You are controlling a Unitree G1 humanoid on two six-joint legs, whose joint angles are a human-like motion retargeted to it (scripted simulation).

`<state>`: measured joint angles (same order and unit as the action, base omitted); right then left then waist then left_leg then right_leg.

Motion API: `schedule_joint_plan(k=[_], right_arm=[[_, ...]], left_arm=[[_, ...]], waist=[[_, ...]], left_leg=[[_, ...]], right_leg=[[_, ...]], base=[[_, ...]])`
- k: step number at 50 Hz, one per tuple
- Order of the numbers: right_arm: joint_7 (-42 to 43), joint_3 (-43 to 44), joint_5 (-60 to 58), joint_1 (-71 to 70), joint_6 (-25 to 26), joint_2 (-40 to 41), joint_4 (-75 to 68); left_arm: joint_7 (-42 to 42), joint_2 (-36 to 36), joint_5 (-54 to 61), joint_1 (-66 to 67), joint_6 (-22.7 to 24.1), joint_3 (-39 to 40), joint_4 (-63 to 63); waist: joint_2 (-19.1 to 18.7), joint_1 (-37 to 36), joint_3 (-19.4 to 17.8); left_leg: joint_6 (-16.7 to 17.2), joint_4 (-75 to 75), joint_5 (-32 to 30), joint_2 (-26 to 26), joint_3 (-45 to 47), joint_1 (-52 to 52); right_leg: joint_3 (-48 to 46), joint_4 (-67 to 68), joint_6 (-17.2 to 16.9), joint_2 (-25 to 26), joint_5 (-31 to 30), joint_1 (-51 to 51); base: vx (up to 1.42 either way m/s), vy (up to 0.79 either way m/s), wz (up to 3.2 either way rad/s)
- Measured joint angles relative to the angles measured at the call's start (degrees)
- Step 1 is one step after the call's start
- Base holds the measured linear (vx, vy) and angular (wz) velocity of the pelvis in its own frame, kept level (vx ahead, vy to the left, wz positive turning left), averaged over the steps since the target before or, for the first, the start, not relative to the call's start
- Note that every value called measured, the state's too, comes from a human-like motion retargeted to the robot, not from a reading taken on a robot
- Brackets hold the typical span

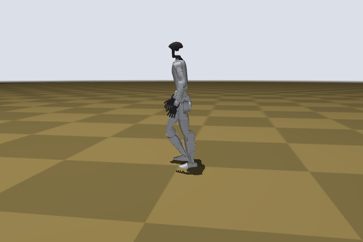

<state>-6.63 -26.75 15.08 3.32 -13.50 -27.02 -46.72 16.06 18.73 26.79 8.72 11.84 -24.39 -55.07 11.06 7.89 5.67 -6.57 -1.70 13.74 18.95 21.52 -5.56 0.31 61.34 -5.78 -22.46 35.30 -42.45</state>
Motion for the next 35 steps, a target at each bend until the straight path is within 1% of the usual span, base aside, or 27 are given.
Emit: schedule_joint_plan(k=[5, 10, 15, 24, 33, 35], right_arm=[[0.73, 0.17, -0.11, 1.04, -0.99, -0.77, 2.23], [0.99, -0.2, -0.59, 1.94, -1.87, -1.43, 4.23], [1.07, -1.29, -1.94, 1.86, -2.51, -2.23, 5.86], [1.32, -4.1, -5.12, -0.41, -3.39, -3.69, 7.84], [0.99, -5.52, -9.2, -2.51, -4.32, -6.46, 12.64], [1.2, -5.28, -10.14, -2.95, -4.86, -7.13, 14.65]], left_arm=[[-1.66, 0.13, -0.82, 1.85, 1.12, -0.29, 1.26], [-3.53, 0.19, -1.29, 3.85, 2.24, -0.48, 2.06], [-4.96, 0.39, -2.03, 5.39, 3.33, -1.15, 2.5], [-4.83, 1.17, -4.48, 5.67, 5.04, -3.86, 4.56], [-3.5, 6.38, -8.49, 2.02, 7.02, -5.03, 14.83], [-3.36, 7.15, -9.12, 1.95, 7.74, -5.25, 17.59]], waist=[[-0.21, 0.8, 1.87], [-0.04, 0.71, 3.28], [-1.19, -0.25, 3.98], [-2.3, -0.35, 4.02], [-3.8, 1.2, 4.03], [-3.73, 2.12, 4.15]], left_leg=[[-0.26, -0.13, 0.07, 0.34, 2.54, -1.48], [-0.67, -0.32, 0.18, 1.0, 5.36, -1.71], [-1.1, -0.02, 1.7, 0.2, 8.13, -1.18], [-1.5, -0.03, 2.51, 0.08, 12.61, 1.11], [-1.42, -0.03, 3.85, -0.24, 16.34, 2.9], [-0.94, -0.28, 3.33, 0.01, 17.72, 3.48]], right_leg=[[-2.72, 1.96, 1.62, -2.89, 1.32, -1.5], [-5.24, 2.39, 2.12, -5.35, 2.11, -1.51], [-7.33, -0.04, 2.26, -4.17, 2.82, 0.09], [-4.68, -2.46, 0.83, -1.04, 3.2, 0.79], [0.03, -3.1, -0.75, 3.8, 3.3, -0.19], [1.42, -2.05, -1.31, 4.14, 3.18, -1.04]], base=[[-0.01, -0.01, -0.49], [0.01, -0.03, -0.66], [0.04, -0.03, -0.85], [0.04, -0.03, -0.87], [0.07, -0.03, -0.96], [0.07, -0.05, -0.97]])
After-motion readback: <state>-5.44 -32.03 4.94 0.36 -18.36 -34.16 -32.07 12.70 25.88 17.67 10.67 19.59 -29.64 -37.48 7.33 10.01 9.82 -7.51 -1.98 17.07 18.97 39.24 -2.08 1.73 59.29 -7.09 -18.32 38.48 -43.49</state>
